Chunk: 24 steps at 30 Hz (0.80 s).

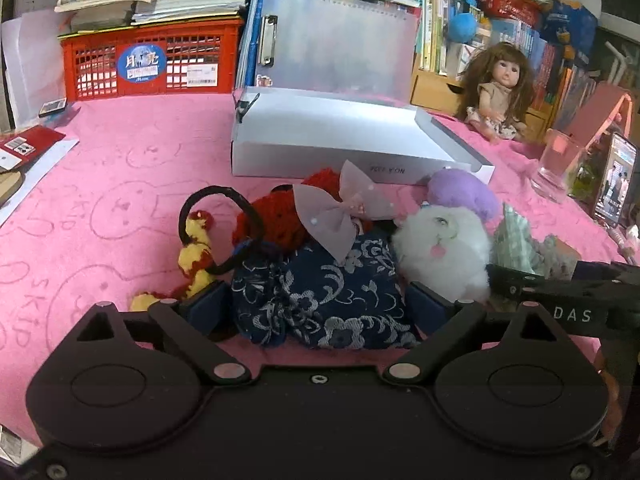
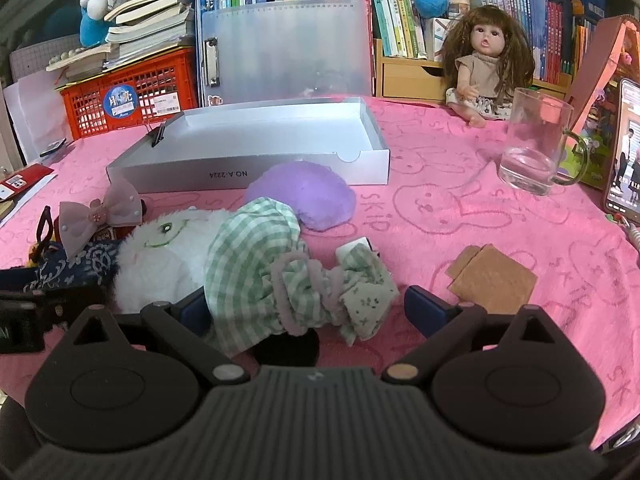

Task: Organize objects
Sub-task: 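Close left tool on navy floral pouch while right tool closes on gingham bundle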

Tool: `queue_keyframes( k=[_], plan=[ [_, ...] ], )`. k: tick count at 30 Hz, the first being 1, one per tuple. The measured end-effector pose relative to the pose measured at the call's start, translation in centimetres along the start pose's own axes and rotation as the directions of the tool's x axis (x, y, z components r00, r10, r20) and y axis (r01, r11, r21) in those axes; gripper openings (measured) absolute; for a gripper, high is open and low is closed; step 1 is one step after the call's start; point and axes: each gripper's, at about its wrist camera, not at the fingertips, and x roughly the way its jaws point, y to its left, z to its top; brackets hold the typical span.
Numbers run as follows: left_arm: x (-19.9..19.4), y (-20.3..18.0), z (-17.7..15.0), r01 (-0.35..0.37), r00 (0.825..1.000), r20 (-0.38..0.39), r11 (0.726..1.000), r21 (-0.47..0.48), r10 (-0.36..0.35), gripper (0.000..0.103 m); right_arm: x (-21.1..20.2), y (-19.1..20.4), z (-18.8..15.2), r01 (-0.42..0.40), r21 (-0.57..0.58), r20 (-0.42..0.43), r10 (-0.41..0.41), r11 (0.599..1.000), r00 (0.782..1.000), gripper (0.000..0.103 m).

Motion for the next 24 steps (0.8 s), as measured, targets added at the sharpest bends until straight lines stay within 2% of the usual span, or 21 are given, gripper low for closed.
queue_keyframes(
  k=[7, 10, 16, 17, 18, 24],
  plan=[
    [-0.3, 0.0, 0.0, 0.007, 1.000, 0.003, 1.000, -0.007, -0.007, 0.085, -0.1, 0.1, 0.1, 0.001, -0.004, 0.002, -0.001, 1.000, 1.000, 0.099],
    [-0.6, 0.3, 0.0, 0.007, 1.000, 0.010, 1.000, -0.027, -0.007, 0.077, -0.1, 0.1, 0.0, -0.003, 0.003, -0.001, 0.003, 1.000, 1.000, 0.097],
    [-1.6, 0.3, 0.2, -0.001, 0.999, 0.040, 0.999, -0.039, 0.003, 0.060, -0.4, 0.2, 0.0, -0.015, 0.012, 0.006, 0.015, 1.000, 1.000, 0.086],
    [-1.7, 0.2, 0.3, -0.002, 0.999, 0.045, 0.999, -0.039, 0.004, 0.057, -0.5, 0.2, 0.0, -0.012, 0.009, 0.010, 0.012, 1.000, 1.000, 0.079],
    [-1.9, 0.2, 0.3, -0.004, 0.999, 0.051, 0.999, -0.037, 0.006, 0.054, -0.6, 0.3, 0.0, -0.006, 0.006, 0.013, 0.006, 1.000, 1.000, 0.077],
    [-2.5, -0.1, 0.4, -0.017, 0.997, 0.073, 0.999, -0.028, 0.019, 0.046, -1.2, 0.2, 0.2, 0.006, 0.014, 0.033, -0.006, 1.000, 0.999, 0.070]
  ],
)
